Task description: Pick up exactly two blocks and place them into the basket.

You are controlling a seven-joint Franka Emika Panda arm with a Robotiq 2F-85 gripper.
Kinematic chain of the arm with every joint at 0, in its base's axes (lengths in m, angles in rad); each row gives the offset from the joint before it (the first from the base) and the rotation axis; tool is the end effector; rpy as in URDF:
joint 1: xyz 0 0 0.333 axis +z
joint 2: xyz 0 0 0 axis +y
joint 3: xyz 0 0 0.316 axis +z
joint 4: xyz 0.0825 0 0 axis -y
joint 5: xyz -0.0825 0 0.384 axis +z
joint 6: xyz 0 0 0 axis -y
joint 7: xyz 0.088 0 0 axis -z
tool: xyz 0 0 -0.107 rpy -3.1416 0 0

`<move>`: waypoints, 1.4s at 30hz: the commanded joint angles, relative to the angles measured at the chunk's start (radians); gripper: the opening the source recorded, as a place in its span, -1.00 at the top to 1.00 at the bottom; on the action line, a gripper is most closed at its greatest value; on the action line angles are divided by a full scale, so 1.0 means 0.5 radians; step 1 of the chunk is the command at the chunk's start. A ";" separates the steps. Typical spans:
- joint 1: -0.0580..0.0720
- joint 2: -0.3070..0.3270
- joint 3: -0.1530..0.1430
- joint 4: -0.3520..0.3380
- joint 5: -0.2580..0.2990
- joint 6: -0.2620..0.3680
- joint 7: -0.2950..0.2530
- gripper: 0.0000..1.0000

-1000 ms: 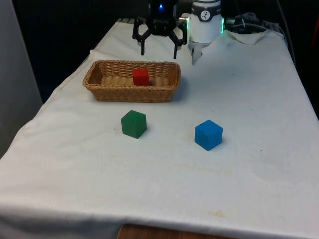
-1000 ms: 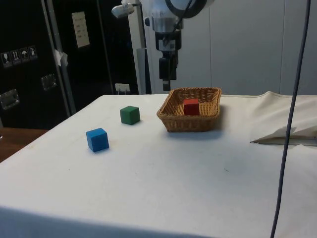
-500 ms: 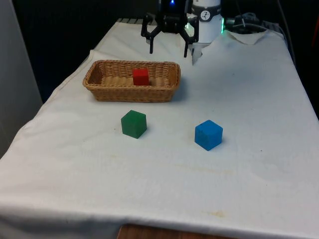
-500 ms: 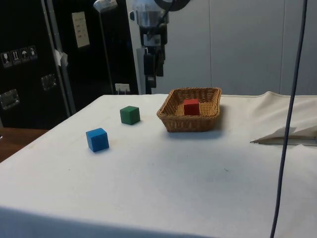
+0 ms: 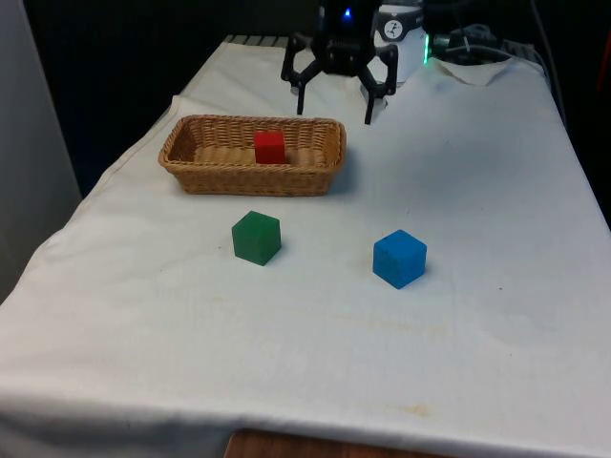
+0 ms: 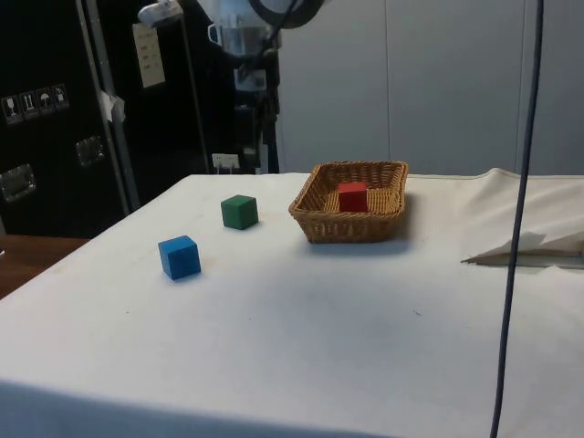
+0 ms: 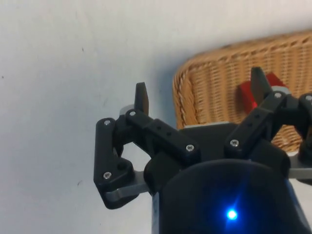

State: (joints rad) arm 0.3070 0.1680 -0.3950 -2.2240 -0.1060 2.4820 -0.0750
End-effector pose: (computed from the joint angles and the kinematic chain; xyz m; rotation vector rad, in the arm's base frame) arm 0.5518 -0.0467 0.3143 2.9955 0.1137 0.1340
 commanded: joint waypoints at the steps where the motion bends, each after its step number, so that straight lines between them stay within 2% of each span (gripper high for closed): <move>1: 0.006 0.036 0.002 0.040 -0.010 -0.018 0.032 -1.00; 6: 0.010 0.128 0.012 0.136 -0.018 -0.032 0.090 -1.00; 7: 0.002 0.112 0.018 0.116 -0.002 -0.012 0.064 -1.00; 8: 0.010 0.142 0.014 0.148 -0.018 -0.034 0.100 -1.00; 15: 0.014 0.250 0.060 0.236 0.008 -0.066 0.174 -1.00; 17: 0.008 0.252 0.066 0.236 0.000 -0.054 0.178 -1.00; 22: 0.002 0.316 0.106 0.280 0.050 -0.078 0.210 -1.00; 25: -0.004 0.334 0.122 0.286 0.118 -0.066 0.196 -1.00; 26: 0.008 0.334 0.100 0.286 0.070 -0.058 0.218 -1.00; 27: -0.006 0.338 0.124 0.286 0.136 -0.062 0.190 -1.00; 35: -0.008 0.360 0.142 0.288 0.310 -0.050 0.126 -1.00; 36: 0.008 0.360 0.118 0.286 0.264 -0.054 0.152 -1.00; 37: -0.008 0.360 0.142 0.288 0.328 -0.050 0.118 -1.00; 42: -0.008 0.374 0.150 0.306 0.440 -0.048 0.074 -1.00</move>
State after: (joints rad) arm 0.3110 0.3510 -0.3320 -2.0760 0.0930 2.4560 -0.0260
